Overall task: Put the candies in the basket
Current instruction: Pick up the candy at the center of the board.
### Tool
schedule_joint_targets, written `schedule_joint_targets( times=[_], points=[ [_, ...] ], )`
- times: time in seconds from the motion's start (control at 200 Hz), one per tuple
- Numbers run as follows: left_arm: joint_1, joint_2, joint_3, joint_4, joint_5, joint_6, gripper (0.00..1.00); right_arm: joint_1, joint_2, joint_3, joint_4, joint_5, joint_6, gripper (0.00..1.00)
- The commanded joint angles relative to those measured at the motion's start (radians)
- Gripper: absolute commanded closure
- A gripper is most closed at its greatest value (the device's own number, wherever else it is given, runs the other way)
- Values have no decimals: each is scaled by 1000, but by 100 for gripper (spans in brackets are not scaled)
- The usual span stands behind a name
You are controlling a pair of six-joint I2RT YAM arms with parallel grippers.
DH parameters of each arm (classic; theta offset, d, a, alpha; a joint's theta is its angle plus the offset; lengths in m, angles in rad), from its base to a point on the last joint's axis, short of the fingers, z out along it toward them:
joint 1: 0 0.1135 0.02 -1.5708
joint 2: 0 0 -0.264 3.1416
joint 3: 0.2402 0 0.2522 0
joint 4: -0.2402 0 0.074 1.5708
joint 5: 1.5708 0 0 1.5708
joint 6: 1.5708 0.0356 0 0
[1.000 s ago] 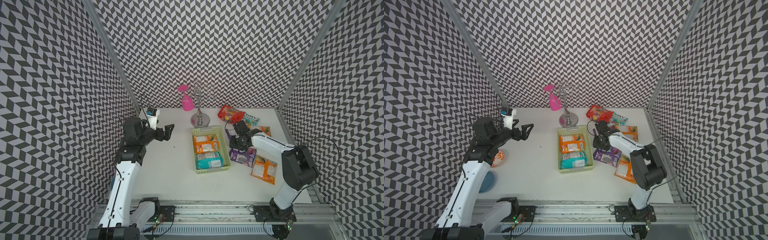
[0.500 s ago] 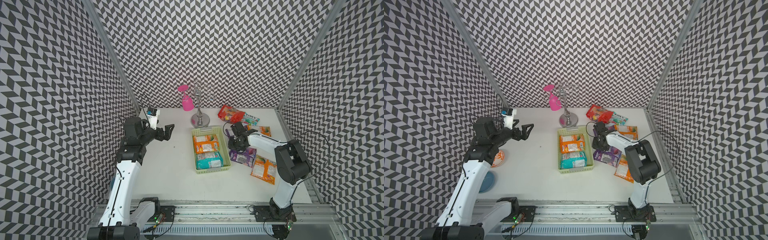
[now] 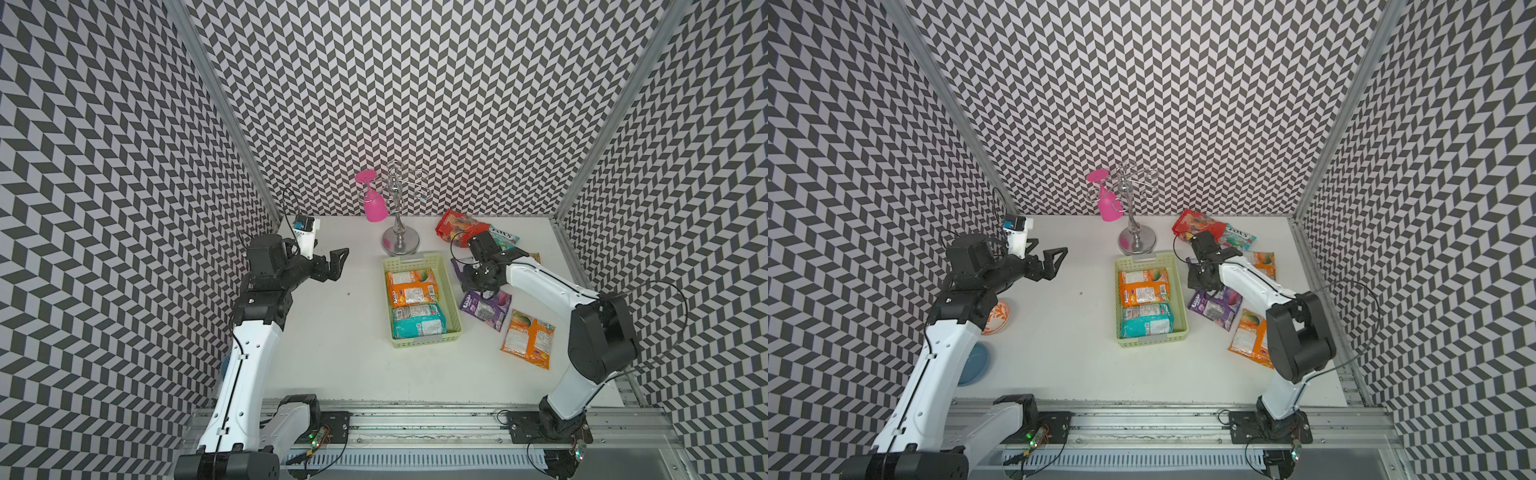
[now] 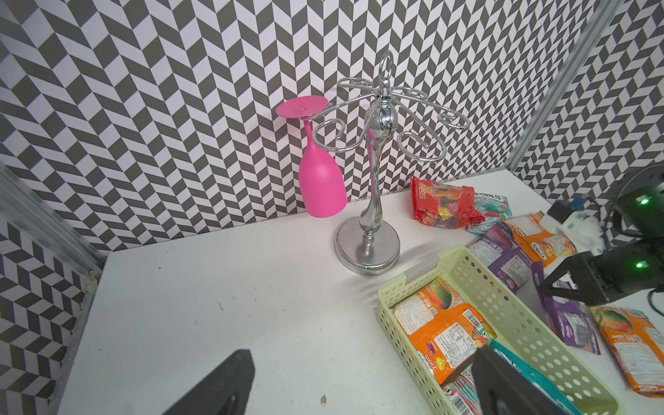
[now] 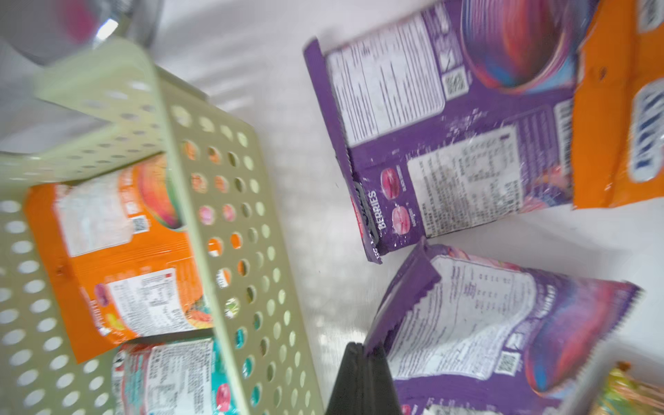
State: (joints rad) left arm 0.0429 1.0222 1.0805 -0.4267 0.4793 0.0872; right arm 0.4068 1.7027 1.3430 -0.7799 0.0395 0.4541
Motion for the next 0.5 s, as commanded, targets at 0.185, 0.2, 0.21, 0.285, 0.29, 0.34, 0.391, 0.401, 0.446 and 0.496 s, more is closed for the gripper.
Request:
schedule_joint_targets(
  times=[0.185, 0.2, 0.21, 0.285, 0.29, 0.34, 0.391, 0.401, 0.446, 0.496],
  points=[
    [9, -6, -9, 27, 39, -9, 1, -33, -100, 177, -158, 30, -165, 100],
    [11, -6, -7, 25, 40, -9, 1, -34, -100, 188, -165, 30, -174, 100],
    [11, -5, -5, 24, 39, -9, 1, -34, -101, 195, -170, 30, -178, 100],
    [12, -8, 0, 18, 32, -3, 1, -37, -109, 235, -192, 23, -204, 100],
    [13, -8, 0, 18, 32, -3, 1, -37, -110, 238, -193, 22, -207, 100],
    [12, -11, -12, 28, 34, -4, 1, -37, -114, 265, -198, 1, -236, 100],
    [14, -10, -19, 32, 43, -5, 1, -37, -117, 288, -204, -5, -255, 100],
    [14, -10, -18, 30, 44, -6, 1, -37, -117, 293, -205, -5, -259, 100],
    [18, -9, -13, 25, 43, -5, 1, -37, -117, 312, -208, -12, -268, 100],
    [17, -10, -10, 19, 38, 0, 1, -37, -119, 328, -205, -38, -280, 100]
  ],
)
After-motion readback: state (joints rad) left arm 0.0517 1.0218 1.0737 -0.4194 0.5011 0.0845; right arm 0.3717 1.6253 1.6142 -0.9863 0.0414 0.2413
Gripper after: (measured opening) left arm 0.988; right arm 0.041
